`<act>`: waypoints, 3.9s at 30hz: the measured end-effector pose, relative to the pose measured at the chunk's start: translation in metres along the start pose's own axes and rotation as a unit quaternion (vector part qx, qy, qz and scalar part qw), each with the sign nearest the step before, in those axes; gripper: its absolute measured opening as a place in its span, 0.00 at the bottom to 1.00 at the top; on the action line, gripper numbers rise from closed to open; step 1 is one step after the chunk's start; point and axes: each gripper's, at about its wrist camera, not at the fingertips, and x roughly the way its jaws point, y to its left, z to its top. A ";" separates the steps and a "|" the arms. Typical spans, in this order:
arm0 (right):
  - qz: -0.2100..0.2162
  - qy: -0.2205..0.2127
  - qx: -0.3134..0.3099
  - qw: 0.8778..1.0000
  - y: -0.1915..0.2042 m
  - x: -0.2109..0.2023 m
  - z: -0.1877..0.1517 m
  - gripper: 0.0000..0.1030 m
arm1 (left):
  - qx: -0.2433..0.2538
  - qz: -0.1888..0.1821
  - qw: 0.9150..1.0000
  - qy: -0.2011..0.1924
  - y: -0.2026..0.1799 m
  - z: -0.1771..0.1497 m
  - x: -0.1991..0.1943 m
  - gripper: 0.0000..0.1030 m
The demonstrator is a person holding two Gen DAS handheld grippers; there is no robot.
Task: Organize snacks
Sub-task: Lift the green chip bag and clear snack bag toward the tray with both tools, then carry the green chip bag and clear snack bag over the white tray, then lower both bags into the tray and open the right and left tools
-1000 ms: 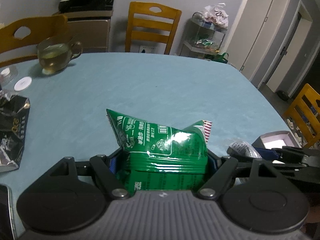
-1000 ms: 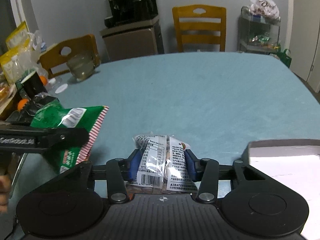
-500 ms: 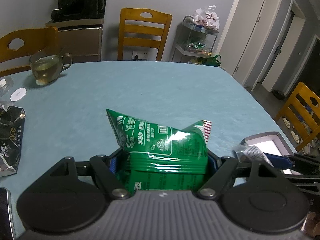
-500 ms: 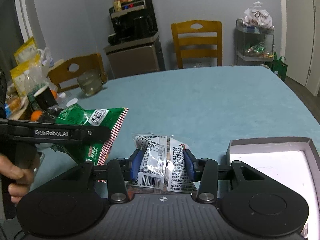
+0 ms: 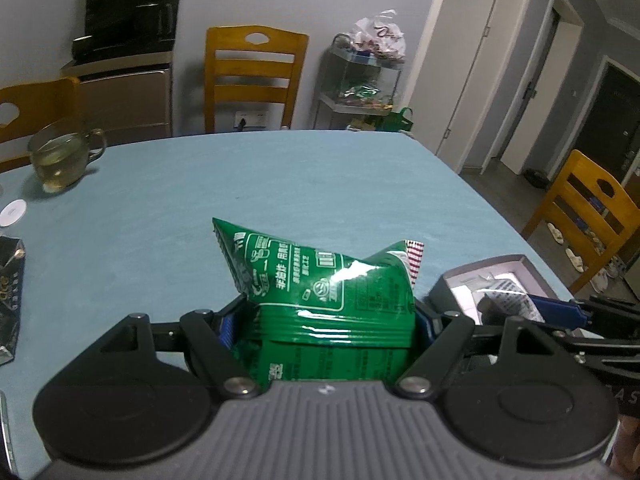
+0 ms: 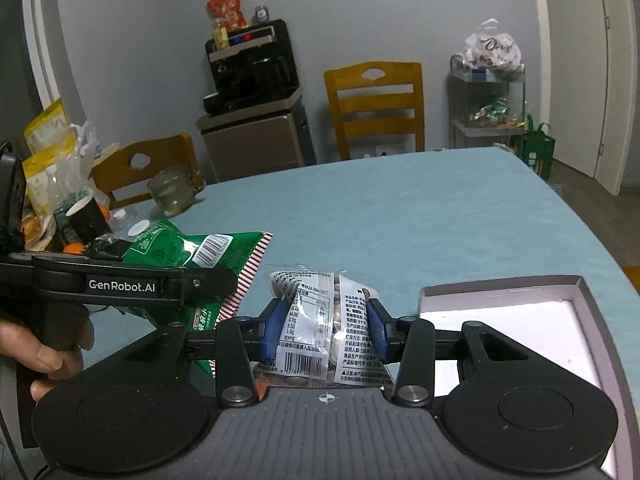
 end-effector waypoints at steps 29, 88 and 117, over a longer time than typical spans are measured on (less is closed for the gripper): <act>-0.075 -0.022 0.056 0.995 -0.084 -0.037 -0.008 0.43 | 0.076 -0.080 0.994 0.023 -0.128 0.019 0.048 0.75; -0.113 0.069 0.038 0.990 -0.191 0.033 -0.014 0.40 | 0.142 -0.087 0.978 0.123 -0.228 0.005 0.213 0.84; -0.117 0.021 0.061 0.991 -0.172 -0.001 -0.007 0.89 | 0.193 -0.101 0.975 0.052 -0.223 0.010 0.135 0.98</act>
